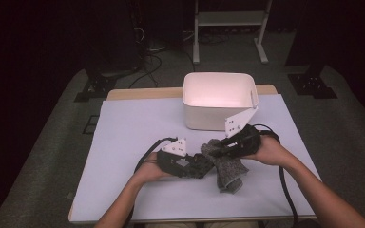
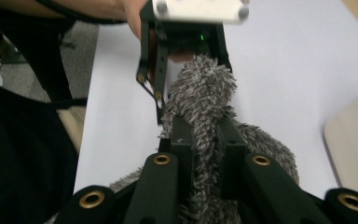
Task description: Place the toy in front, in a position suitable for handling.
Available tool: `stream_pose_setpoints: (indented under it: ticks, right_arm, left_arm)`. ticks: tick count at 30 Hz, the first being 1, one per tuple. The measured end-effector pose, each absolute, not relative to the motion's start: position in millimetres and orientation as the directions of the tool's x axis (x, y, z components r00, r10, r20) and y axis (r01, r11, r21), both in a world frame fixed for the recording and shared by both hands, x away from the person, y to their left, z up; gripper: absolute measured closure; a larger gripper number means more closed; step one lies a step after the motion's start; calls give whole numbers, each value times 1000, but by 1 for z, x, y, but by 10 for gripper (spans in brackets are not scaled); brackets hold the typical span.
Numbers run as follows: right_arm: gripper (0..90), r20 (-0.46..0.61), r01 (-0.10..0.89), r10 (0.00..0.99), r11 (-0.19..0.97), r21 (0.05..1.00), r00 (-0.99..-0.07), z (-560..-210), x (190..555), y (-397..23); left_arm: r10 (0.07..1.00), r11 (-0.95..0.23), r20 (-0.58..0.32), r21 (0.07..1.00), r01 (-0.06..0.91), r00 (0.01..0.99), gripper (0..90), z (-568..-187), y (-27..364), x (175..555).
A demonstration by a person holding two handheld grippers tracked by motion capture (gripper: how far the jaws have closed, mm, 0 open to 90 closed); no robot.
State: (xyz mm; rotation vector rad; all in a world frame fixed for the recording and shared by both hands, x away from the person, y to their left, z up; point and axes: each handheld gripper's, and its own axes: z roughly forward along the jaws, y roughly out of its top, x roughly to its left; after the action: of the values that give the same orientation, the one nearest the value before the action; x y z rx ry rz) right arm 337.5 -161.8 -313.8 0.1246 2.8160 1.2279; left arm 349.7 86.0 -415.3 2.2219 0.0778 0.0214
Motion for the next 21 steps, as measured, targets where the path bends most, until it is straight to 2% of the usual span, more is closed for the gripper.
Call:
stream_pose_setpoints:
  ticks: [4, 10, 21]
  right_arm:
    - [801, -30, 43, 94, 680, 732, -995, -313, 340, -158]
    - [801, 1, 75, 107, 688, 722, -994, -329, 342, -161]
    - [801, 3, 63, 92, 658, 750, -996, -325, 341, -158]
  left_arm:
    - [68, -627, -13, 777, 53, 998, 575, -411, 92, 350]
    - [73, -663, -32, 745, 72, 997, 574, -409, 103, 350]
    - [50, -676, -32, 734, 57, 998, 573, -409, 88, 354]
